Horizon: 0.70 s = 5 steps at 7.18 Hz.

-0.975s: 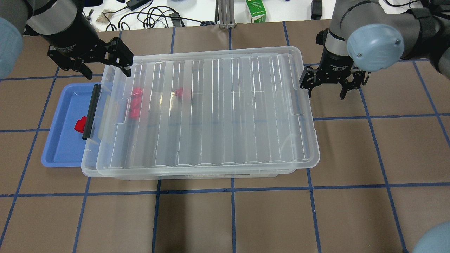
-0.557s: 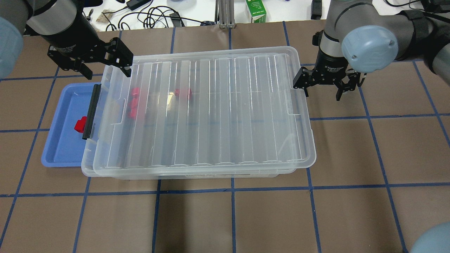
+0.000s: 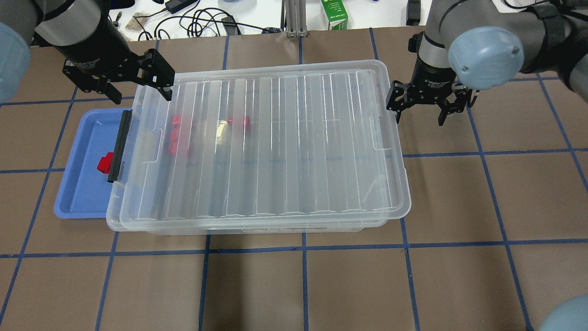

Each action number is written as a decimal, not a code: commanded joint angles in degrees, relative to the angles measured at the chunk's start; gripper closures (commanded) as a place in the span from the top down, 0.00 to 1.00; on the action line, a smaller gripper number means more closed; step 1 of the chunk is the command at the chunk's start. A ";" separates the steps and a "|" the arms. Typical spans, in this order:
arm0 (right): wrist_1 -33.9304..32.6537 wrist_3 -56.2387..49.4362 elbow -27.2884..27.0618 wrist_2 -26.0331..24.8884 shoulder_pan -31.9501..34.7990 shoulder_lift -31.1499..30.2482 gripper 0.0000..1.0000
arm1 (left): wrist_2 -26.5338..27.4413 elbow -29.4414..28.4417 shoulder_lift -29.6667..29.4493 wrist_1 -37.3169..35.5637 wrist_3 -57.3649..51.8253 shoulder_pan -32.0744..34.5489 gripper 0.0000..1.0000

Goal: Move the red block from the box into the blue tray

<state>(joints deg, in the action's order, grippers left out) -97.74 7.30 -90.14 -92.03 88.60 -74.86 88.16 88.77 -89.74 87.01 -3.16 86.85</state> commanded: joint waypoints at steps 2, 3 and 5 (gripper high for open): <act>9.82 -0.62 6.90 3.67 -0.62 -6.06 1.00 | 0.00 0.09 -0.08 0.00 0.17 0.17 1.00; 10.81 -0.62 6.82 3.26 -0.45 -9.82 1.00 | 0.09 0.09 -0.08 0.00 0.17 0.17 1.00; 13.79 -0.62 6.03 3.69 -0.27 -13.55 1.00 | 0.09 0.00 0.01 0.00 0.08 0.17 1.00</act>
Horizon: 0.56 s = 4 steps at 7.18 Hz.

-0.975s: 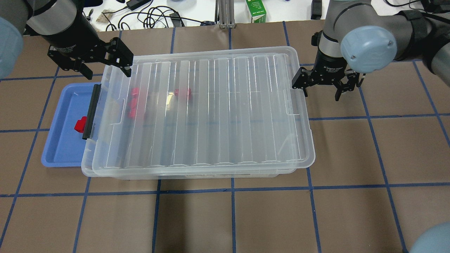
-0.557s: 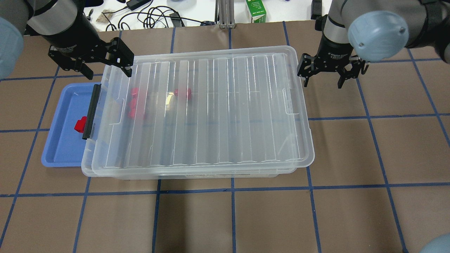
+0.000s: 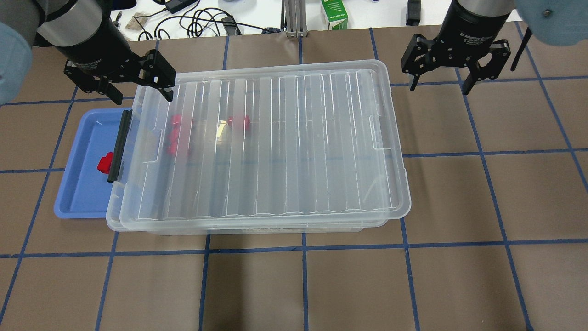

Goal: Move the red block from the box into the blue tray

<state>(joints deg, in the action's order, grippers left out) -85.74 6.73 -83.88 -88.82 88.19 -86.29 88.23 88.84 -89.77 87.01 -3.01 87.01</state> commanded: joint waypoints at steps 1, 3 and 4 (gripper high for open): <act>3.98 0.04 -0.40 -0.47 -0.21 -1.95 1.00 | 0.01 0.02 0.03 0.00 -0.06 0.09 1.00; 5.14 0.04 -0.93 -0.93 -0.30 -2.30 1.00 | 0.01 0.02 0.03 0.00 -0.06 0.09 1.00; 5.14 0.13 -1.28 -1.27 -0.39 -2.30 1.00 | 0.01 0.02 0.03 0.00 -0.06 0.09 1.00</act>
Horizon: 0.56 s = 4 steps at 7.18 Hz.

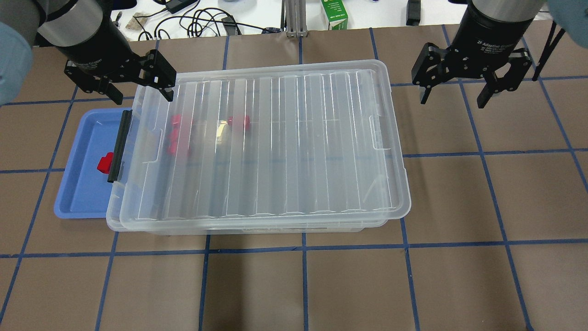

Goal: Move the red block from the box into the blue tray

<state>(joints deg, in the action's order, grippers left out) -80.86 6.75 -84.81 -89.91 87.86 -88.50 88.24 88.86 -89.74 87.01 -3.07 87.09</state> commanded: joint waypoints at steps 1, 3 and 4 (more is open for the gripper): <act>-0.08 0.20 -0.36 -0.44 -0.06 -0.10 1.00 | 0.09 -0.26 0.00 0.00 0.00 0.00 1.00; 0.08 -0.07 -0.44 -0.45 0.03 0.08 1.00 | 0.53 0.52 0.70 0.35 -0.26 0.09 1.00; 0.26 0.02 -0.44 -0.45 0.03 0.08 1.00 | 0.53 0.62 0.70 0.70 -0.27 0.27 1.00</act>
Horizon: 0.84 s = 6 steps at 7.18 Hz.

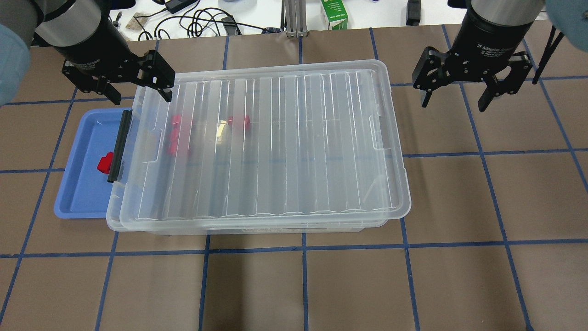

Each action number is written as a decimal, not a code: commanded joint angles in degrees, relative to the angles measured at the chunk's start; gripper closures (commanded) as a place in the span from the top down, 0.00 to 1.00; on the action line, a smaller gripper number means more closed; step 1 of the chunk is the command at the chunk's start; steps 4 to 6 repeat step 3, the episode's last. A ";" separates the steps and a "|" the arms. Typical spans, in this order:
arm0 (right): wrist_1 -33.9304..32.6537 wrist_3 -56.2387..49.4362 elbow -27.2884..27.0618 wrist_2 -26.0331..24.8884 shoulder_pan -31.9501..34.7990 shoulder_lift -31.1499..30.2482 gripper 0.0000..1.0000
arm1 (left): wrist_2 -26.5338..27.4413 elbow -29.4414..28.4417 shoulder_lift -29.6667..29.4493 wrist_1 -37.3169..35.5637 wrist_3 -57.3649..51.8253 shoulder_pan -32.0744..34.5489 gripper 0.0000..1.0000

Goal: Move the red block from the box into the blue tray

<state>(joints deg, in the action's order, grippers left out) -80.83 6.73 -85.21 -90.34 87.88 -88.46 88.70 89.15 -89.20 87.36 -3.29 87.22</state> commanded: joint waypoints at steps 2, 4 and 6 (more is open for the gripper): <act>0.06 0.13 0.05 -0.01 0.01 -0.13 1.00 | 0.15 0.32 -0.10 0.70 0.04 0.23 1.00; -0.12 0.13 0.05 -0.01 0.01 -0.13 1.00 | 0.07 0.32 0.16 1.58 0.04 0.24 1.00; -0.12 0.13 0.05 -0.01 0.01 -0.13 1.00 | 0.07 0.32 0.16 1.58 0.04 0.24 1.00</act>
